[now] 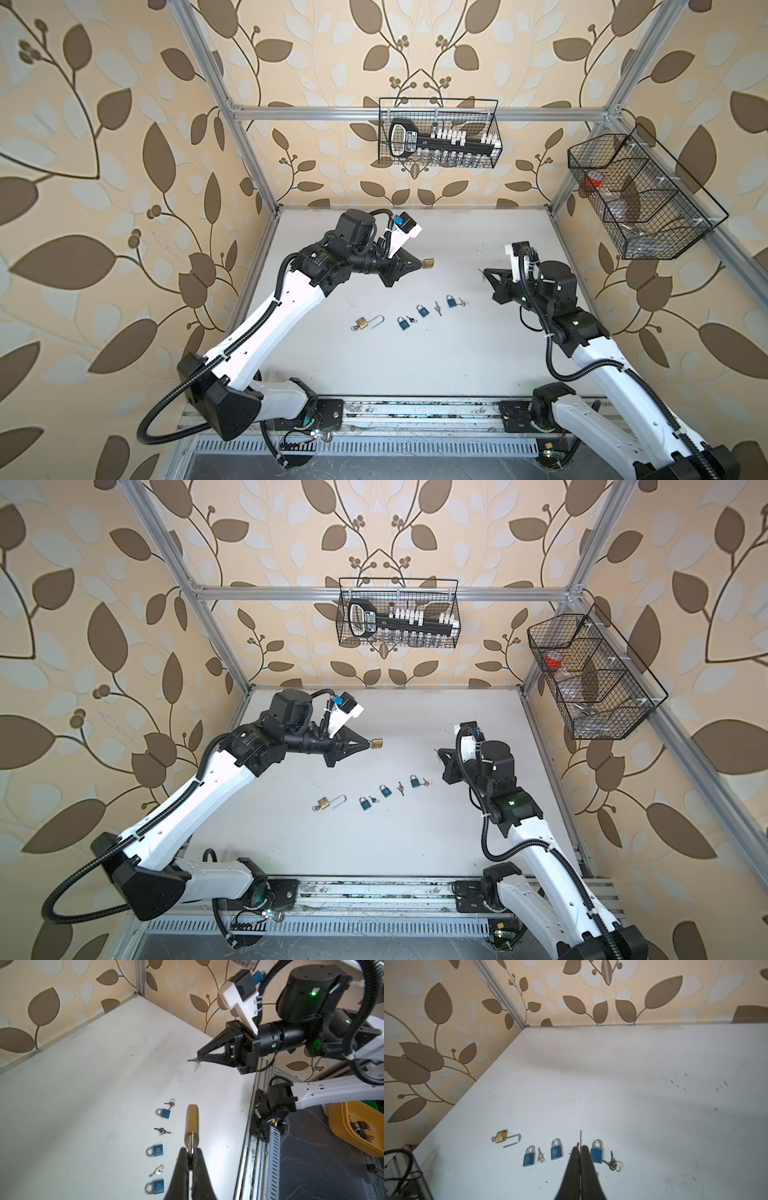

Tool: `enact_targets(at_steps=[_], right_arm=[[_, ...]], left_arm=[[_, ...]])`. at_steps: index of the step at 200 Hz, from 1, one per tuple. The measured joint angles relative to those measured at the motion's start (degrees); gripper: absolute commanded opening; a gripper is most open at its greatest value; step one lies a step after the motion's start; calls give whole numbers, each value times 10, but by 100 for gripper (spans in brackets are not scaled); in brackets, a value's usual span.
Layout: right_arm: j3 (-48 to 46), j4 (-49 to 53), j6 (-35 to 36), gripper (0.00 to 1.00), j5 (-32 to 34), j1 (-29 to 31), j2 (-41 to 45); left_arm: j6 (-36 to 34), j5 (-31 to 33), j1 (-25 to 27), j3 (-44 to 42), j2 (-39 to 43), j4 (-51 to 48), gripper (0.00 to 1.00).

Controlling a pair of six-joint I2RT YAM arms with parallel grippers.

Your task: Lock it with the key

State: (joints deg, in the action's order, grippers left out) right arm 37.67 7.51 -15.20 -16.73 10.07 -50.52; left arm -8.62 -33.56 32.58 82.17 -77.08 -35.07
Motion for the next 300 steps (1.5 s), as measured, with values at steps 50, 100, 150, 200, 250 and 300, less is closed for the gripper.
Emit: enact_targets(at_steps=[50,100,150,200,250,300], right_arm=[[-71,-124,-104,0,-80,-145,-86],[-73,-188,-142,0,-110,-187,-182],[-65,-195,-138,0,-115,-190,-259],[-65,-167,-114,0,-103,-190,-273],[-91,-150,-110,0,-76,-181,-268],[-73,-148,-107,3,-74,-169,-346]], left_arm=[[0,26,7,66,-105,-33,0],[0,26,28,89,-160,-45,0],[-2,25,34,162,-217,-26,0],[-20,28,34,117,-237,38,0],[-33,59,35,40,-227,57,0],[-36,71,35,38,-209,76,0]])
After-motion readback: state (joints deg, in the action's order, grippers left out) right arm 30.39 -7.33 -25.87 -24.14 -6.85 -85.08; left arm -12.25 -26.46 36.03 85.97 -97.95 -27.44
